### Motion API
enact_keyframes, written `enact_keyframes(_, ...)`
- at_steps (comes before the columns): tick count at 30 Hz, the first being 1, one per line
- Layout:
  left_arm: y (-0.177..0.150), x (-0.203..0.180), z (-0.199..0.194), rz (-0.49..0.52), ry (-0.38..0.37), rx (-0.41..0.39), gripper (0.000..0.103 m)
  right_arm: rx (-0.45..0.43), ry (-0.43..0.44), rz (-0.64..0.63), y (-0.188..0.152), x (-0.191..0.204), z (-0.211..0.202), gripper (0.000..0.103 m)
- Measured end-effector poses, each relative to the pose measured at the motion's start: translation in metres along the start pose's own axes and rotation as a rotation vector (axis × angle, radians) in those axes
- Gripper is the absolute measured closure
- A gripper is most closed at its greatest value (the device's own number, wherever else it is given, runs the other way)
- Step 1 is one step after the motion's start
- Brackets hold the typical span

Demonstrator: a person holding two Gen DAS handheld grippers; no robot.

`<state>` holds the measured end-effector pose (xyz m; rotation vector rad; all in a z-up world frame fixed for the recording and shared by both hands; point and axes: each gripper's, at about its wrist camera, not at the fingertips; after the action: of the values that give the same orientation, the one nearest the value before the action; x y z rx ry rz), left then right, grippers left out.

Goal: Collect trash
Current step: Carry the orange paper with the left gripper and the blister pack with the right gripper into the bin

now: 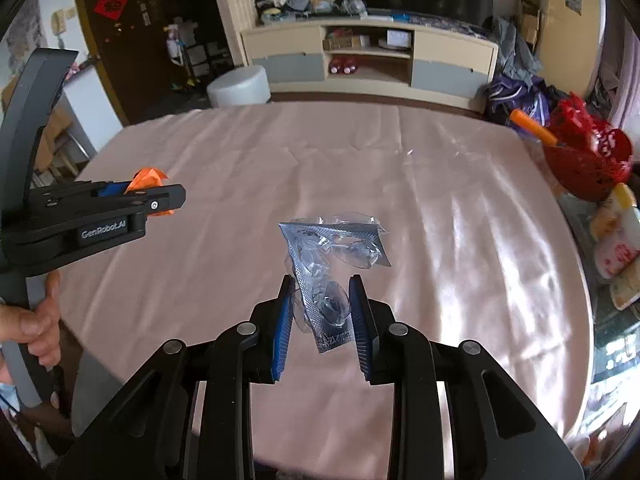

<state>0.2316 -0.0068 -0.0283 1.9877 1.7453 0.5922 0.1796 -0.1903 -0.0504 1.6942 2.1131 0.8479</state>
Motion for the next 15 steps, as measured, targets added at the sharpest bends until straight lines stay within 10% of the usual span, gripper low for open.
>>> enact_keyframes(15, -0.126, -0.028, -0.156, 0.018, -0.016, -0.086, 0.068, -0.063, 0.07, 0.047, -0.086, 0.04, -0.102, 0.074)
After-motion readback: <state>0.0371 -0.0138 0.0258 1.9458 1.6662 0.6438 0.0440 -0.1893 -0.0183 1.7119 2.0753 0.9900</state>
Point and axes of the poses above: each gripper's, at about its wrist camera, not at the fingertips, and z roughly the way its jaws point, x to its left, y to its top, and after that the axes turned 2 degrees about y, right-handed
